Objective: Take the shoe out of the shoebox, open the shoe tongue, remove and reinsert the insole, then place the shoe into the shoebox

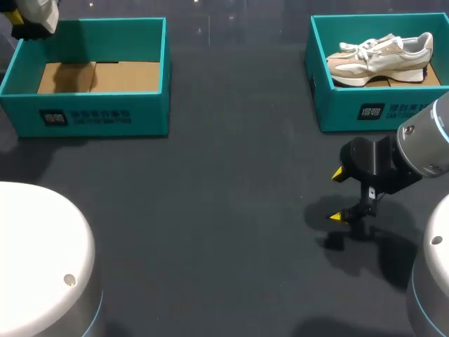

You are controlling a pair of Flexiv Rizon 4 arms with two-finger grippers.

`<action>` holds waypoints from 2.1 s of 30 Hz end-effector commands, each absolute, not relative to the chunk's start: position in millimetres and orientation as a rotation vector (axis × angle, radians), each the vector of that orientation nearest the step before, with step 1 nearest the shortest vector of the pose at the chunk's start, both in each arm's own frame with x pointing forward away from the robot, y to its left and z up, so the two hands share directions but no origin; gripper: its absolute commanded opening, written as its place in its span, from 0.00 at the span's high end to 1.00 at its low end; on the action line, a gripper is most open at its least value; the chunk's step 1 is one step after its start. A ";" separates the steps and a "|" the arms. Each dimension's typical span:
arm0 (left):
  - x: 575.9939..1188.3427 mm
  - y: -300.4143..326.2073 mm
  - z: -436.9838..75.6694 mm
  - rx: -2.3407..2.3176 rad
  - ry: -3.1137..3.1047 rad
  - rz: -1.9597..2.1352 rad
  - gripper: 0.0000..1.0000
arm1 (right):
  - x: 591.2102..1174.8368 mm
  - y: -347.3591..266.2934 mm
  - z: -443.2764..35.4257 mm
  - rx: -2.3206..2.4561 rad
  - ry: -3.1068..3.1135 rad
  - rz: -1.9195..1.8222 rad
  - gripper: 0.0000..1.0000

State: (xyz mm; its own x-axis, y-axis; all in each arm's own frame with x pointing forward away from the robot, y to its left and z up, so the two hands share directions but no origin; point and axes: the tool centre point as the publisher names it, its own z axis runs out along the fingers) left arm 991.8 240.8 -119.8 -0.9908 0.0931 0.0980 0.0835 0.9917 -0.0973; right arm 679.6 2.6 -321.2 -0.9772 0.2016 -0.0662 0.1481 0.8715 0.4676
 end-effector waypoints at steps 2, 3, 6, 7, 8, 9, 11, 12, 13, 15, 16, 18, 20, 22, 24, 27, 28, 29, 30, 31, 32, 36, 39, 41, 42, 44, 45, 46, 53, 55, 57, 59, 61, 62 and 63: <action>1012.5 254.6 -121.8 -0.231 -2.955 0.146 1.00 | 677.8 2.5 -321.3 0.275 2.927 0.716 0.00; 1012.8 254.6 -122.3 -0.252 -2.954 0.140 1.00 | 677.8 2.5 -321.3 0.275 2.927 0.716 0.00; 1013.8 255.0 -122.7 -0.355 -2.950 0.111 1.00 | 677.8 2.5 -321.3 0.275 2.927 0.716 0.00; 1013.7 255.3 -122.7 -0.416 -2.941 0.099 1.00 | 677.8 2.5 -321.3 0.275 2.927 0.716 0.00; 1012.9 255.6 -122.7 -0.489 -2.930 0.084 1.00 | 677.8 2.5 -321.3 0.275 2.927 0.716 0.00; 1012.3 256.0 -122.7 -0.529 -2.929 0.056 1.00 | 677.8 2.5 -321.3 0.275 2.927 0.716 0.00; 1008.6 257.6 -121.8 -0.696 -2.914 0.019 1.00 | 677.8 2.5 -321.3 0.275 2.927 0.716 0.00; 1007.5 258.4 -121.5 -0.755 -2.904 -0.019 1.00 | 677.8 2.5 -321.3 0.275 2.927 0.716 0.00; 1004.9 259.9 -120.8 -0.858 -2.892 -0.049 1.00 | 677.8 2.5 -321.3 0.275 2.927 0.716 0.00; 1002.6 264.2 -118.2 -0.970 -2.897 -0.084 1.00 | 677.8 2.5 -321.3 0.275 2.927 0.716 0.00; 1001.7 266.7 -116.7 -1.021 -2.902 -0.101 1.00 | 677.8 2.5 -321.3 0.275 2.927 0.716 0.00; 1000.3 272.5 -113.0 -1.138 -2.900 -0.102 1.00 | 677.8 2.5 -321.3 0.275 2.927 0.716 0.00; 999.9 278.0 -110.8 -1.216 -2.885 -0.093 1.00 | 677.8 2.5 -321.3 0.275 2.927 0.716 0.00; 999.6 281.6 -111.3 -1.265 -2.860 -0.101 1.00 | 677.8 2.5 -321.3 0.275 2.927 0.716 0.00; 998.8 282.7 -112.9 -1.298 -2.841 -0.097 1.00 | 677.8 2.5 -321.3 0.275 2.927 0.716 0.00; 998.8 282.7 -112.9 -1.298 -2.841 -0.097 1.00 | 677.8 2.5 -321.3 0.275 2.927 0.716 0.00; 998.8 282.7 -112.9 -1.298 -2.841 -0.097 1.00 | 677.8 2.5 -321.3 0.275 2.927 0.716 0.00; 998.8 282.7 -112.9 -1.298 -2.841 -0.097 1.00 | 677.8 2.5 -321.3 0.275 2.927 0.716 0.00; 998.8 282.7 -112.9 -1.298 -2.841 -0.097 1.00 | 677.8 2.5 -321.3 0.275 2.927 0.716 0.00; 998.8 282.7 -112.9 -1.298 -2.841 -0.097 1.00 | 677.8 2.5 -321.3 0.275 2.927 0.716 0.00; 998.8 282.7 -112.9 -1.298 -2.841 -0.097 1.00 | 677.8 2.5 -321.3 0.275 2.927 0.716 0.00; 998.8 282.7 -112.9 -1.298 -2.841 -0.097 1.00 | 677.8 2.5 -321.3 0.275 2.927 0.716 0.00; 1007.2 285.6 -116.7 -1.426 -2.764 -0.066 1.00 | 677.8 2.5 -321.3 0.275 2.927 0.716 0.00; 1013.3 289.6 -123.1 -1.582 -2.602 -0.056 1.00 | 677.8 2.5 -321.3 0.275 2.927 0.716 0.00; 1013.6 290.4 -125.9 -1.641 -2.552 -0.084 1.00 | 677.8 2.5 -321.3 0.275 2.927 0.716 0.00; 1016.9 294.1 -128.0 -1.690 -2.489 -0.059 1.00 | 677.8 2.5 -321.3 0.275 2.927 0.716 0.00; 1017.1 296.2 -128.6 -1.722 -2.467 -0.065 1.00 | 677.8 2.5 -321.3 0.275 2.927 0.716 0.00; 1019.5 298.2 -128.8 -1.703 -2.464 -0.075 1.00 | 677.8 2.5 -321.3 0.275 2.927 0.716 0.00; 1023.7 309.3 -135.9 -1.846 -2.283 -0.298 1.00 | 677.8 2.5 -321.3 0.275 2.927 0.716 0.00; 1023.7 309.3 -135.9 -1.846 -2.283 -0.298 1.00 | 677.8 2.5 -321.3 0.275 2.927 0.716 0.00; 1023.7 309.3 -135.9 -1.846 -2.283 -0.298 1.00 | 677.8 2.5 -321.3 0.275 2.927 0.716 0.00; 1023.7 309.3 -135.9 -1.846 -2.283 -0.298 1.00 | 677.8 2.5 -321.3 0.275 2.927 0.716 0.00; 1023.7 309.3 -135.9 -1.846 -2.283 -0.298 1.00 | 677.8 2.5 -321.3 0.275 2.927 0.716 0.00; 1023.7 309.3 -135.9 -1.846 -2.283 -0.298 1.00 | 677.8 2.5 -321.3 0.275 2.927 0.716 0.00; 1023.7 309.3 -135.9 -1.846 -2.283 -0.298 1.00 | 677.8 2.5 -321.3 0.275 2.927 0.716 0.00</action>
